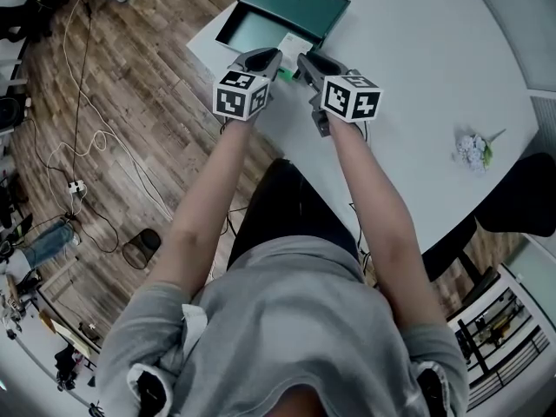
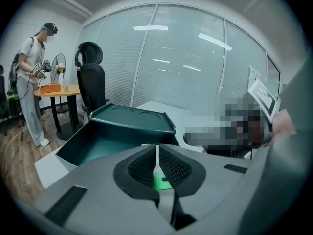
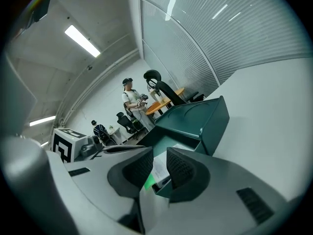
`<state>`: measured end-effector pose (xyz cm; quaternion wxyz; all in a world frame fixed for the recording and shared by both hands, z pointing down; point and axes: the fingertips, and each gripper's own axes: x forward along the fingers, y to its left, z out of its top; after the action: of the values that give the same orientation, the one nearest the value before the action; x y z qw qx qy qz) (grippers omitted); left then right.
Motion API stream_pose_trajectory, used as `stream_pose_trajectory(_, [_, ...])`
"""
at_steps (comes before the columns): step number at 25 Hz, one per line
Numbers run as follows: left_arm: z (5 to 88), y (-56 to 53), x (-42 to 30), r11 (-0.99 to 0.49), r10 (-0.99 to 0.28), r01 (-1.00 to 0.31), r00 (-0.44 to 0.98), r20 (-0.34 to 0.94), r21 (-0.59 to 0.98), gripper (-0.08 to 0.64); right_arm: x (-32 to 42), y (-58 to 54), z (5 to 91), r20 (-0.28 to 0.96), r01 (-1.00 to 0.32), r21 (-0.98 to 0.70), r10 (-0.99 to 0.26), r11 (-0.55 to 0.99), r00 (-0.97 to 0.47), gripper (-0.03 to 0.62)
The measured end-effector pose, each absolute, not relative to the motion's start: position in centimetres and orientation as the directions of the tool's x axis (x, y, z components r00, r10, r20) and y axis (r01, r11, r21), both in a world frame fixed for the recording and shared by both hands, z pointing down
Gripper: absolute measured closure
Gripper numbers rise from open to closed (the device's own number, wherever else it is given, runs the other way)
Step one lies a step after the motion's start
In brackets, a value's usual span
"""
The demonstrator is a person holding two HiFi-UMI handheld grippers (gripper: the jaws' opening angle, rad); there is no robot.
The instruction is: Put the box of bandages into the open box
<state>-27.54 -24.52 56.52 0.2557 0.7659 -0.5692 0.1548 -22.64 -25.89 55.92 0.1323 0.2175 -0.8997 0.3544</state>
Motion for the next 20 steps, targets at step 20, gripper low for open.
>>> stream_pose_trajectory(20, [38.8, -21.8, -23.7, -0.234, -0.955, -0.962, 0.255, 0.150, 0.141, 0.540, -13.1, -23.1, 38.6, 0.113, -0.557, -0.190, -0.545, 0.809, -0.830, 0.532])
